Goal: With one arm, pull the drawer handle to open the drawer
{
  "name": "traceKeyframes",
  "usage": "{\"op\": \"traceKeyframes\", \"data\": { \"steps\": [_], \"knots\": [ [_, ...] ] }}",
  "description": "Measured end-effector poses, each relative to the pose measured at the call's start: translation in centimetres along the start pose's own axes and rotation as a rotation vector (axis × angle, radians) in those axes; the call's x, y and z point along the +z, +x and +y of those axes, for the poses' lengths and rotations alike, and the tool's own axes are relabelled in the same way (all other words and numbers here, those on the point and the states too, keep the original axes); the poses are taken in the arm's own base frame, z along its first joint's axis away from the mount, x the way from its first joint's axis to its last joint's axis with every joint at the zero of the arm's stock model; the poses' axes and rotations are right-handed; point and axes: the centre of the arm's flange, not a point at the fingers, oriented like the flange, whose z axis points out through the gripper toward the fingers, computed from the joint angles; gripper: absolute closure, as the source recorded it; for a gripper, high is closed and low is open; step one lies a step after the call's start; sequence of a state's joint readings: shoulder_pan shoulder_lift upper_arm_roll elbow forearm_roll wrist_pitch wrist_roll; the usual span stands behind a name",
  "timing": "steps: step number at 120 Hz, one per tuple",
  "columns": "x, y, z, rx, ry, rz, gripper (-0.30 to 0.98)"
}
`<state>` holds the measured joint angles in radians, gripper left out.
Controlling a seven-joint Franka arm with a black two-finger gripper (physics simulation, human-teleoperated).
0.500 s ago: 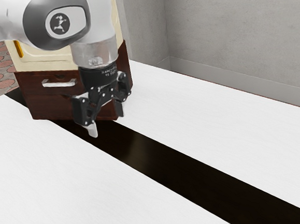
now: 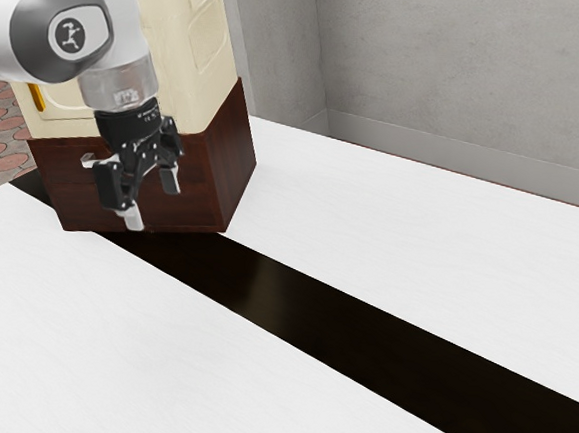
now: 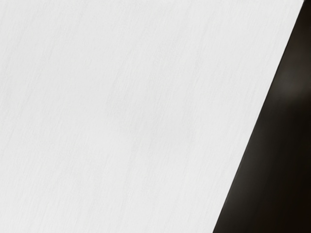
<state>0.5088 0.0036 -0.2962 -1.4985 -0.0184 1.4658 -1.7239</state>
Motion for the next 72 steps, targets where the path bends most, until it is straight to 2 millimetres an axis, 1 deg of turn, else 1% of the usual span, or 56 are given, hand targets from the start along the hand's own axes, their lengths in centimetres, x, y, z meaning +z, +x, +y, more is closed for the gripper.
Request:
{"op": "traceKeyframes", "data": {
  "steps": [11, 17, 22, 35, 43, 54, 60, 72],
  "knots": [
    [1.1, 2.2, 1.9, -0.028, -0.007, -0.018, 0.00],
    [1.5, 2.7, 3.3, -0.026, -0.024, -0.032, 0.00],
    [1.7, 2.1, 4.0, -0.011, -0.046, -0.040, 0.00],
    [1.9, -0.7, 5.0, 0.046, -0.104, -0.056, 0.00],
    [2.6, -1.0, 6.3, 0.053, -0.140, -0.068, 0.00],
    [2.6, 0.8, 8.9, 0.025, -0.210, -0.087, 0.00],
    [2.7, 1.5, 10.3, 0.016, -0.238, -0.097, 0.00],
    [3.7, 3.1, 12.3, -0.010, -0.269, -0.103, 0.00]
  ]
}}
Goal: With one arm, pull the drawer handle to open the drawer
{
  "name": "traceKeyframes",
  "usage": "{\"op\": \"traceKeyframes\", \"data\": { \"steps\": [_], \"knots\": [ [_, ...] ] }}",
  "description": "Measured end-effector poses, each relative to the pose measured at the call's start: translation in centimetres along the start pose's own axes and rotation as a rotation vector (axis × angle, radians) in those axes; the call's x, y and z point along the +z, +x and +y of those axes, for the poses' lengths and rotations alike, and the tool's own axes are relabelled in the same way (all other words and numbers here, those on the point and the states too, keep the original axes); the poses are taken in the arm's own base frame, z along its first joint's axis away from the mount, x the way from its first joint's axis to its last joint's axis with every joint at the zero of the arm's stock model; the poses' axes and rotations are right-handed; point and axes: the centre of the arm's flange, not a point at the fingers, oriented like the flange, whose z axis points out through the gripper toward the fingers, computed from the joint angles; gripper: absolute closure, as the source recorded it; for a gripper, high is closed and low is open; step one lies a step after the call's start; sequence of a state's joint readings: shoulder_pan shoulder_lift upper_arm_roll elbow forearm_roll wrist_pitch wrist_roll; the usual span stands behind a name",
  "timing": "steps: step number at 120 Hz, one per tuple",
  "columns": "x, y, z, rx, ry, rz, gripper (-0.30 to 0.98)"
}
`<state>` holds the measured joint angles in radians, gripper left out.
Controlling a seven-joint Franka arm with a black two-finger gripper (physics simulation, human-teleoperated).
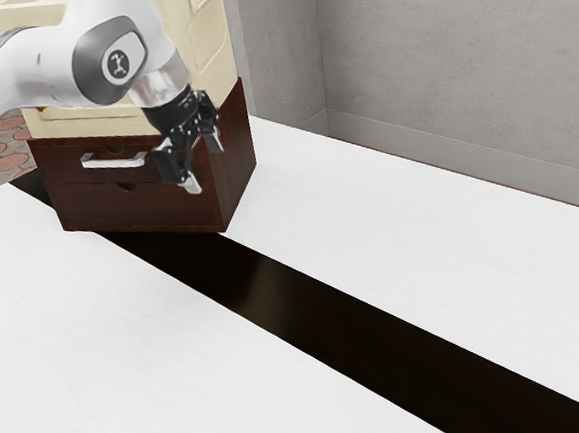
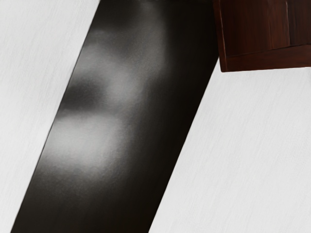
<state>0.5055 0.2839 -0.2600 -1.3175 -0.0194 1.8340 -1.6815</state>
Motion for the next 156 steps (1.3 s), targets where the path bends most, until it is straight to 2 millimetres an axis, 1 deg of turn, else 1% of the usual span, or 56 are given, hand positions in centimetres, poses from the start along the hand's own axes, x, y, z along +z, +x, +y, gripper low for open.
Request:
{"op": "traceKeyframes", "data": {
  "steps": [4, 13, 24, 35, 44, 49, 54, 58, 62, 66, 76, 84, 99, 109, 118, 132, 141, 146, 156],
  "knots": [
    [0.4, 1.2, 0.5, -0.017, -0.011, 0.005, 0.00],
    [0.4, 3.3, 1.0, -0.048, -0.038, 0.018, 0.00],
    [0.6, 5.2, 1.5, -0.075, -0.058, 0.027, 0.00],
    [0.8, 8.5, 2.0, -0.123, -0.081, 0.049, 0.00],
    [0.6, 10.0, 2.1, -0.149, -0.096, 0.044, 0.00],
    [0.6, 10.2, 2.2, -0.158, -0.101, 0.035, 0.00],
    [0.3, 9.9, 2.1, -0.157, -0.109, 0.027, 0.00],
    [-0.4, 9.7, 1.9, -0.159, -0.119, 0.020, 0.00],
    [-1.1, 9.2, 1.6, -0.157, -0.128, 0.011, 0.00],
    [-1.4, 8.5, 1.5, -0.145, -0.132, 0.014, 0.00],
    [-0.9, 7.4, 0.7, -0.124, -0.113, 0.032, 0.00],
    [-1.0, 6.0, 0.2, -0.093, -0.108, 0.055, 0.00],
    [-0.8, 5.8, 0.8, -0.079, -0.115, 0.075, 0.00],
    [0.1, 6.8, 2.0, -0.089, -0.120, 0.081, 0.00],
    [1.0, 7.4, 2.5, -0.095, -0.121, 0.084, 0.00],
    [0.9, 10.1, 2.5, -0.133, -0.130, 0.095, 0.00],
    [0.8, 11.0, 2.5, -0.145, -0.136, 0.099, 0.00],
    [0.8, 11.9, 2.6, -0.156, -0.138, 0.102, 0.00],
    [1.5, 14.0, 2.6, -0.182, -0.136, 0.108, 0.00]
  ]
}}
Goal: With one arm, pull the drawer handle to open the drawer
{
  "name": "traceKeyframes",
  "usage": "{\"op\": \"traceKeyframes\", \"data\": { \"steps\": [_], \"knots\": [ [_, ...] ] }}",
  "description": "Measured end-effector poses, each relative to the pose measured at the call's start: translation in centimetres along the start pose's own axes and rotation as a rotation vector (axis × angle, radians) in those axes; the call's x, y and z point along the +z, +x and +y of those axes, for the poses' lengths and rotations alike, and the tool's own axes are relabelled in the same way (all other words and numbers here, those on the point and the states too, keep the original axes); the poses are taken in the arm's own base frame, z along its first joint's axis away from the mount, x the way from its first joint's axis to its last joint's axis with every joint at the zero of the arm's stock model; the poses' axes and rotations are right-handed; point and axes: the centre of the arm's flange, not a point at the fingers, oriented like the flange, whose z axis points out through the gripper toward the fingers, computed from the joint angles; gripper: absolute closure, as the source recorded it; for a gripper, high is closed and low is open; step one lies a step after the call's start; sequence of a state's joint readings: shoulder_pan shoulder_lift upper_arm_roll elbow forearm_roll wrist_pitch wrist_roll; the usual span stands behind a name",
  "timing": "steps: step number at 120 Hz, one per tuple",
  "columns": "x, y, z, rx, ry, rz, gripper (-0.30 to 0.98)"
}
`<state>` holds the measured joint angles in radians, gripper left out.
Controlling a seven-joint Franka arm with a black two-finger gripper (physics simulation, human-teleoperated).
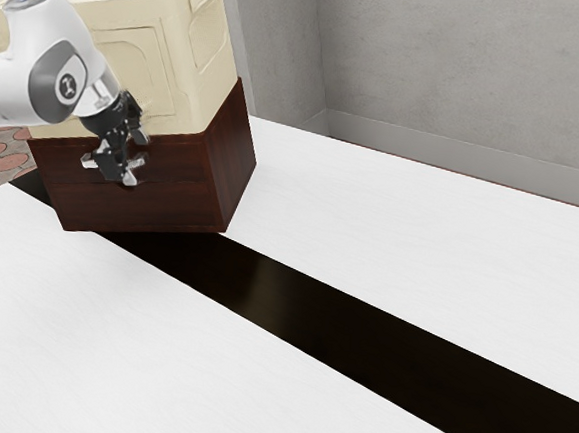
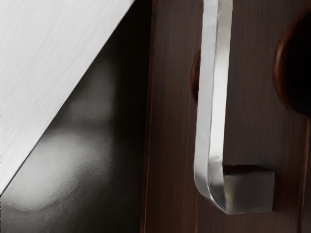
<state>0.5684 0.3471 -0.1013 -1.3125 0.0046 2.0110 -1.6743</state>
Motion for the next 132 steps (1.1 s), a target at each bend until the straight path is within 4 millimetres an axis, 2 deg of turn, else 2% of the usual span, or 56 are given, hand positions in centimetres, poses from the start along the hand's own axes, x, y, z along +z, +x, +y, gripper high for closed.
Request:
{"op": "traceKeyframes", "data": {
  "steps": [14, 38, 54, 60, 69, 76, 122, 132],
  "knots": [
    [-0.1, 2.0, -0.9, -0.023, -0.004, 0.012, 0.00],
    [0.6, 3.1, -0.8, -0.035, -0.028, 0.014, 0.00],
    [0.6, 4.2, -1.6, -0.048, -0.027, 0.018, 0.00],
    [0.5, 5.1, -1.7, -0.062, -0.029, 0.019, 0.00],
    [0.3, 7.6, -1.8, -0.097, -0.035, 0.020, 0.00],
    [0.3, 8.4, -1.8, -0.108, -0.037, 0.014, 0.00],
    [2.0, 7.7, -1.3, -0.086, -0.052, -0.005, 0.00],
    [2.0, 7.6, -1.3, -0.083, -0.058, -0.007, 0.05]
  ]
}}
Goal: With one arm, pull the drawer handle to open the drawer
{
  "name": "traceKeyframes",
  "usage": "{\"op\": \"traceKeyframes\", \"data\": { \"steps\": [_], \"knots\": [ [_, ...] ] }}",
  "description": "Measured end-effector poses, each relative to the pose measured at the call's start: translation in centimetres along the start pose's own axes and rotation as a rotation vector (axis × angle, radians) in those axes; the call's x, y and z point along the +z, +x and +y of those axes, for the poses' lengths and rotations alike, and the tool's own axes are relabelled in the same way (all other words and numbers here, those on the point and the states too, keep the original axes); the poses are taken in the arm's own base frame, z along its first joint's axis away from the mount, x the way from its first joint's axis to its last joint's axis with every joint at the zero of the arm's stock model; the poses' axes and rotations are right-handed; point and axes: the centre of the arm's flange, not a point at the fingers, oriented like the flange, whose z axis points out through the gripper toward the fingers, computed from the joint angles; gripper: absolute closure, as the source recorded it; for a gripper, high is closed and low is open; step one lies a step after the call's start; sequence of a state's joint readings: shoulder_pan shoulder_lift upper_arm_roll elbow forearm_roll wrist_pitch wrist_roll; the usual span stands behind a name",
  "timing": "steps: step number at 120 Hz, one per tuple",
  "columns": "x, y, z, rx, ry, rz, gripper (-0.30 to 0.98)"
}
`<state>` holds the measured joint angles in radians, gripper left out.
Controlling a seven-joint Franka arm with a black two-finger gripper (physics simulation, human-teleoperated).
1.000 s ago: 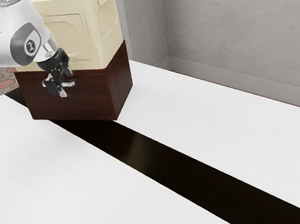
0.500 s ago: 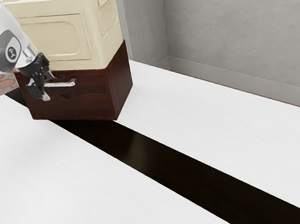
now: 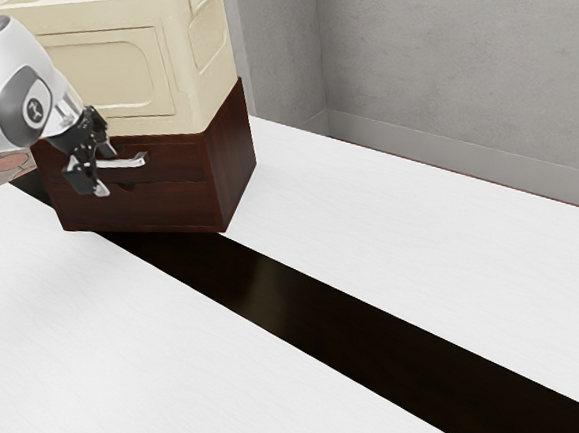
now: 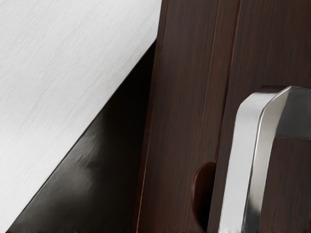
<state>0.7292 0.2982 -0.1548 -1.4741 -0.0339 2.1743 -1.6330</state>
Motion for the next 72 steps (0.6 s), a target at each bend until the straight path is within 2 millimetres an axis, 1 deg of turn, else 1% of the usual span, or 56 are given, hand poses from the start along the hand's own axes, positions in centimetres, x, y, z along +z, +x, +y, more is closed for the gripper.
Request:
{"op": "traceKeyframes", "data": {
  "steps": [10, 29, 48, 58, 72],
  "knots": [
    [-0.04, -0.14, 0.04, 0.004, -0.005, -0.002, 0.17],
    [-0.29, -0.68, 0.09, 0.005, -0.014, -0.017, 0.35],
    [-0.52, -0.84, 0.16, -0.005, -0.021, -0.037, 0.49],
    [-0.32, -0.83, 0.05, -0.006, -0.018, -0.040, 0.56],
    [-0.11, -0.85, -0.18, -0.005, -0.012, -0.042, 0.63]
  ]
}}
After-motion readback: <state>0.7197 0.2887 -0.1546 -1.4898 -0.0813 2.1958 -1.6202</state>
